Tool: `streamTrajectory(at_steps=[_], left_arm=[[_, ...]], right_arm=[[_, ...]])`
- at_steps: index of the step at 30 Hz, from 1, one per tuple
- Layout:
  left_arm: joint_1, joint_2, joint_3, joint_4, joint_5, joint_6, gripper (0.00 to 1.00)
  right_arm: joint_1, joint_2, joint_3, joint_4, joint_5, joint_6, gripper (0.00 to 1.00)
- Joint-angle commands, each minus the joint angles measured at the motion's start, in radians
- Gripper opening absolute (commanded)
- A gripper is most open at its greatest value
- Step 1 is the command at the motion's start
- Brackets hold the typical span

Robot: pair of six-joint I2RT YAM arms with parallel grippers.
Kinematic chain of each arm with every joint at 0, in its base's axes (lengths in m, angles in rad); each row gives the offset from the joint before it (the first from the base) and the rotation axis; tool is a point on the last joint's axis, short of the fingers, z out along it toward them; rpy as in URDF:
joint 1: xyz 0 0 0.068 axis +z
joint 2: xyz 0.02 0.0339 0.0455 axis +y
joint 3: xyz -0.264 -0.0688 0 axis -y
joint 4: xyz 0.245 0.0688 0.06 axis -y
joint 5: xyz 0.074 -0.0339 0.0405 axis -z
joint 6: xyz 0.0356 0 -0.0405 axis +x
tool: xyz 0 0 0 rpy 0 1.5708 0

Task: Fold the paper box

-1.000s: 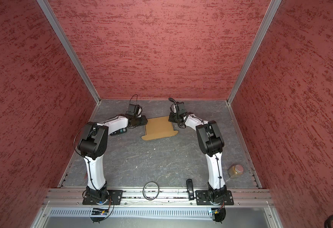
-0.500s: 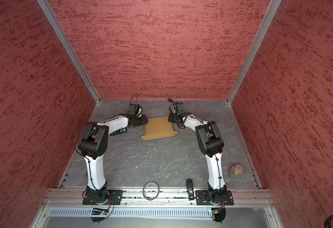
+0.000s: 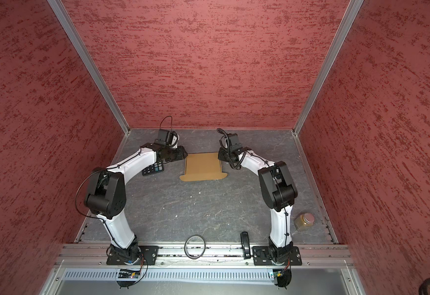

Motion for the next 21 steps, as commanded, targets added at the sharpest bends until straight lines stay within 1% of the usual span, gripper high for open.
streamTrajectory(at_steps=[1, 4, 7, 13, 21], left_arm=[[0.009, -0.006, -0.035, -0.077, 0.023, 0.028, 0.40], [0.010, 0.006, -0.038, -0.083, 0.020, 0.030, 0.38], [0.010, 0.028, -0.035, -0.074, 0.025, 0.033, 0.37], [0.009, 0.069, -0.019, -0.062, 0.033, 0.041, 0.36], [0.003, 0.108, -0.002, -0.067, 0.012, 0.039, 0.28]], right_arm=[[-0.005, -0.033, -0.036, 0.025, -0.018, 0.013, 0.29], [-0.018, -0.034, -0.054, 0.034, -0.036, 0.011, 0.30], [-0.033, -0.042, -0.075, 0.055, -0.062, 0.006, 0.32], [-0.052, -0.053, -0.104, 0.081, -0.078, 0.005, 0.33], [-0.065, -0.052, -0.120, 0.104, -0.085, 0.009, 0.33]])
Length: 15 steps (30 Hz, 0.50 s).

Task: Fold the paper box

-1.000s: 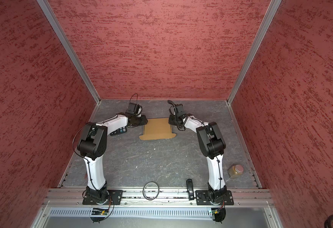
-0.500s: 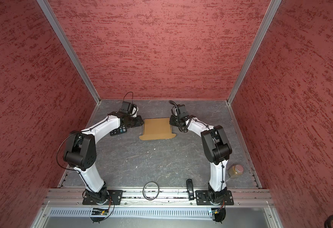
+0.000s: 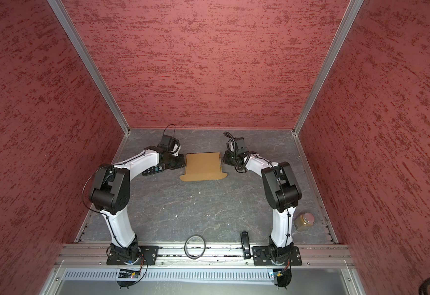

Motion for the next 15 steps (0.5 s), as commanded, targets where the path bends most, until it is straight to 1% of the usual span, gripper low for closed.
streamTrajectory(at_steps=[1, 7, 15], left_arm=[[-0.002, 0.018, 0.028, -0.002, -0.015, 0.014, 0.27], [-0.016, 0.038, 0.054, -0.012, -0.067, 0.023, 0.24], [-0.029, 0.047, 0.065, -0.013, -0.083, 0.018, 0.23]], right_arm=[[-0.006, -0.037, -0.017, 0.039, -0.021, 0.006, 0.32], [-0.012, -0.039, -0.032, 0.053, -0.024, 0.011, 0.32], [-0.019, -0.043, -0.044, 0.057, -0.030, 0.011, 0.31]])
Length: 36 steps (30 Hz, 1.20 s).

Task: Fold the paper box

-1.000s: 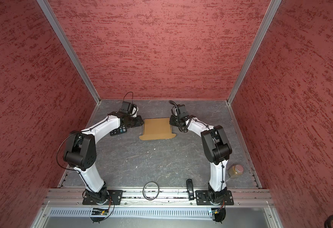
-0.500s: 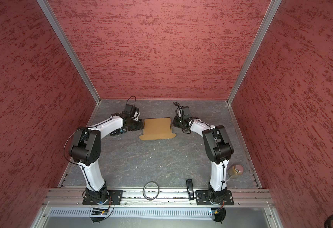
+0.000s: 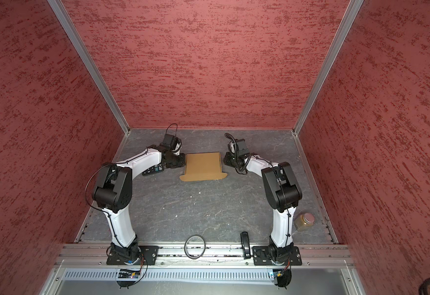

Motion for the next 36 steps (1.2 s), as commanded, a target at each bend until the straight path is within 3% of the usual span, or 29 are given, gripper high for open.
streamTrajectory(at_steps=[1, 16, 28, 36], left_arm=[[-0.008, 0.028, 0.026, -0.007, -0.028, 0.012, 0.22], [-0.019, 0.064, 0.047, -0.017, -0.038, 0.021, 0.21], [-0.024, 0.073, 0.053, -0.024, -0.053, 0.022, 0.13], [-0.014, 0.064, 0.031, -0.002, -0.041, 0.024, 0.09]], right_arm=[[-0.007, -0.039, -0.006, 0.031, -0.010, 0.008, 0.30], [-0.013, -0.029, -0.007, 0.037, -0.014, 0.014, 0.28], [-0.018, -0.036, -0.015, 0.048, -0.028, 0.020, 0.28], [-0.031, -0.062, -0.042, 0.065, -0.063, 0.033, 0.33]])
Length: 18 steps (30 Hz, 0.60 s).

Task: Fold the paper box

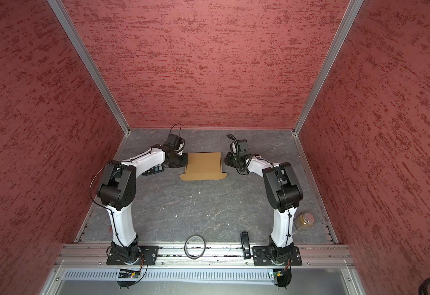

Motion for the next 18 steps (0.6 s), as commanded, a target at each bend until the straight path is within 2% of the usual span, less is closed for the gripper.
streamTrajectory(at_steps=[1, 7, 14, 18], left_arm=[[0.004, 0.016, -0.014, 0.000, -0.007, 0.014, 0.09], [0.016, 0.010, -0.043, 0.023, 0.003, 0.019, 0.09], [0.031, 0.010, -0.061, 0.041, 0.010, 0.028, 0.08], [0.036, 0.007, -0.066, 0.050, 0.017, 0.031, 0.08]], right_arm=[[-0.011, -0.051, -0.013, 0.036, -0.032, 0.011, 0.33], [-0.013, -0.063, -0.016, 0.038, -0.076, 0.006, 0.43], [-0.013, -0.067, -0.018, 0.046, -0.164, 0.008, 0.64], [-0.013, -0.040, -0.008, 0.062, -0.248, 0.014, 0.71]])
